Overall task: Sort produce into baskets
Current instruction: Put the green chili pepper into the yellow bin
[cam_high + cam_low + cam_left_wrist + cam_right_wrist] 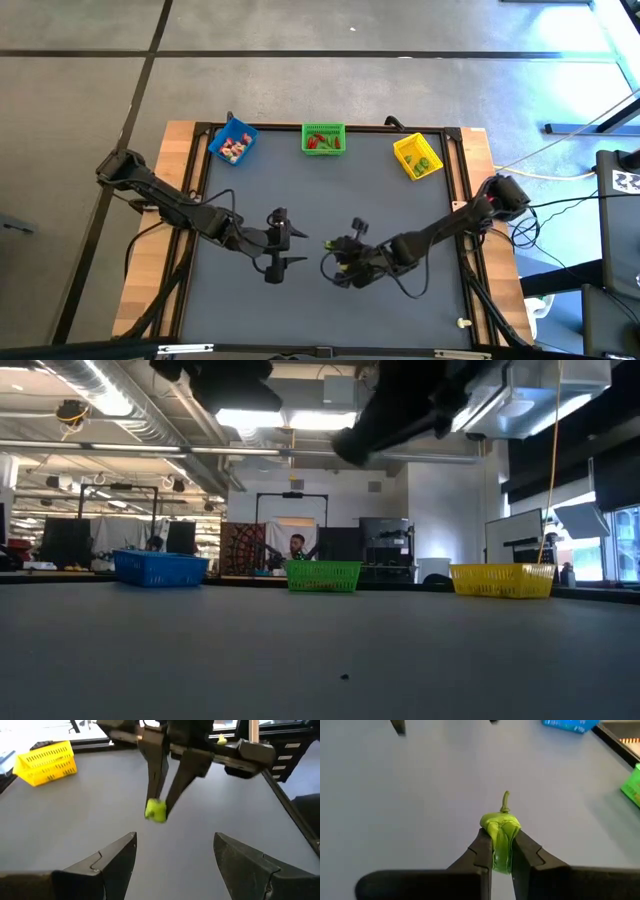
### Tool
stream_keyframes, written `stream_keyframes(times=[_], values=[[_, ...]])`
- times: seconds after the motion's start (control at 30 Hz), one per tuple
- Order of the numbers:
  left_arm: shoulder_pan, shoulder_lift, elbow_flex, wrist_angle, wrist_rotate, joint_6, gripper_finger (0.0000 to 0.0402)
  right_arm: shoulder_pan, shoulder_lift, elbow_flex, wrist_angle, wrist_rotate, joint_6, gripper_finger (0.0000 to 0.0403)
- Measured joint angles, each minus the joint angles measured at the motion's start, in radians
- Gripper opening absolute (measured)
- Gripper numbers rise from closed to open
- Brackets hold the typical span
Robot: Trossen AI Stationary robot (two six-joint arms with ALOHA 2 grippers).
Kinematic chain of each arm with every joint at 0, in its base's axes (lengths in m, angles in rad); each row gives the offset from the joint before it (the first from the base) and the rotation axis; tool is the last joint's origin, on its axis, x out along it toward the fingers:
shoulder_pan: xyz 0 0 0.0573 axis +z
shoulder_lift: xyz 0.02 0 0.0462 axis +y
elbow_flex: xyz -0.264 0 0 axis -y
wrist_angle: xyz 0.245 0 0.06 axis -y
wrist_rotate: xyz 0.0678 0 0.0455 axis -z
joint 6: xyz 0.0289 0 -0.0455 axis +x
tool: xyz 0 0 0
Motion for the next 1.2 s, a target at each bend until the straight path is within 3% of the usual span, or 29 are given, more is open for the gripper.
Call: stream_keyframes(times=[0.4, 1.2], values=[[-0.001, 0.011, -0.002, 0.037, 0.032, 0.003, 0.0260, 0.000, 0.081, -0.001, 0.179, 0.014, -0.032, 0.0033], [0.024, 0.035, -0.016, 0.087, 0.063, 0.022, 0.0249, 0.001, 0.080, -0.001, 0.372, 0.017, -0.319, 0.0033]])
